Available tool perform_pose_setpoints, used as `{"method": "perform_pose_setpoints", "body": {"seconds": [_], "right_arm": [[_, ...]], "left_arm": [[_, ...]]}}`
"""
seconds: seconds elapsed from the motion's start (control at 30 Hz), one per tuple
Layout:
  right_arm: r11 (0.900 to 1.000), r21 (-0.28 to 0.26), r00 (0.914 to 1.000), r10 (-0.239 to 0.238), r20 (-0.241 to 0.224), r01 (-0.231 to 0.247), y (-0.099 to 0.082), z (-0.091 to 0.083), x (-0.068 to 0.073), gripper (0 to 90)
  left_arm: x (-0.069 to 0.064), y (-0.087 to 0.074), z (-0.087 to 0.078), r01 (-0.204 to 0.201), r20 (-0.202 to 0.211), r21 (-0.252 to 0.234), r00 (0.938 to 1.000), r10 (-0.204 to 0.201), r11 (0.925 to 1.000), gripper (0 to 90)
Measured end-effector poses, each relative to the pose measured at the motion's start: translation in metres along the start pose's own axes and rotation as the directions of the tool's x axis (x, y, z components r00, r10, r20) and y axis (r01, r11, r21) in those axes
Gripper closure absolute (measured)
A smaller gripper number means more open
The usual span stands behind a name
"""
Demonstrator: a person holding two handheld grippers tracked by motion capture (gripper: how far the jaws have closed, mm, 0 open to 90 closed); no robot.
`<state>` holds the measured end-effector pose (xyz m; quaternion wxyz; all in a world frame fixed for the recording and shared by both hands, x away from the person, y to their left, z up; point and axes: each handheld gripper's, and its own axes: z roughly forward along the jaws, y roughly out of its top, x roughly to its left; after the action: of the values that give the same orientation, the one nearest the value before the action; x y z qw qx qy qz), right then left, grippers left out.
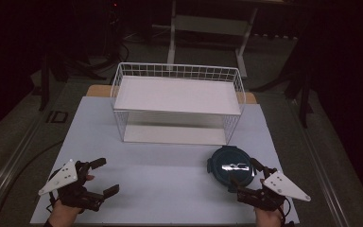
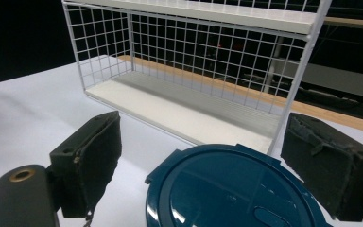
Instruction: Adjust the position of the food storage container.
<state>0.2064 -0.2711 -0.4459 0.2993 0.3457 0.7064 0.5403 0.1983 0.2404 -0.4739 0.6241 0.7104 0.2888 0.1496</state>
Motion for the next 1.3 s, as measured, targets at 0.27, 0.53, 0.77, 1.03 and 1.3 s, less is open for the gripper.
{"method": "perform_pose_setpoints", "body": {"seconds": [0.27,0.53,0.77,1.03,1.3], "right_arm": [[0.9996,0.004,0.9988,-0.028,-0.039,0.028,0.017,-0.001,0.009,12.7],[0.9987,0.001,0.9962,-0.051,-0.071,0.051,0.039,0.001,0.003,12.0],[0.9994,0.012,0.9963,-0.03,-0.081,0.031,0.056,0.007,-0.01,13.6],[0.9981,0.054,0.9982,-0.026,-0.054,0.029,0.057,0.018,-0.023,23.6],[0.9902,0.138,0.9998,0.022,0.0,-0.022,0.034,0.024,-0.053,52.3]], "left_arm": [[-0.001,0.001,0.0,-0.013,0.001,-0.004,0.9999,0.013,0.9999,0.1],[0.0,0.001,-0.001,-0.005,-0.002,-0.013,1.0,0.005,0.9999,0.1],[-0.001,0.001,-0.001,-0.003,0.001,-0.013,1.0,0.003,0.9999,0.1],[0.0,0.0,-0.001,-0.002,0.006,-0.01,1.0,0.002,0.9999,0.1],[0.0,0.0,0.0,-0.002,0.008,-0.008,1.0,0.002,1.0,0.1]]}}
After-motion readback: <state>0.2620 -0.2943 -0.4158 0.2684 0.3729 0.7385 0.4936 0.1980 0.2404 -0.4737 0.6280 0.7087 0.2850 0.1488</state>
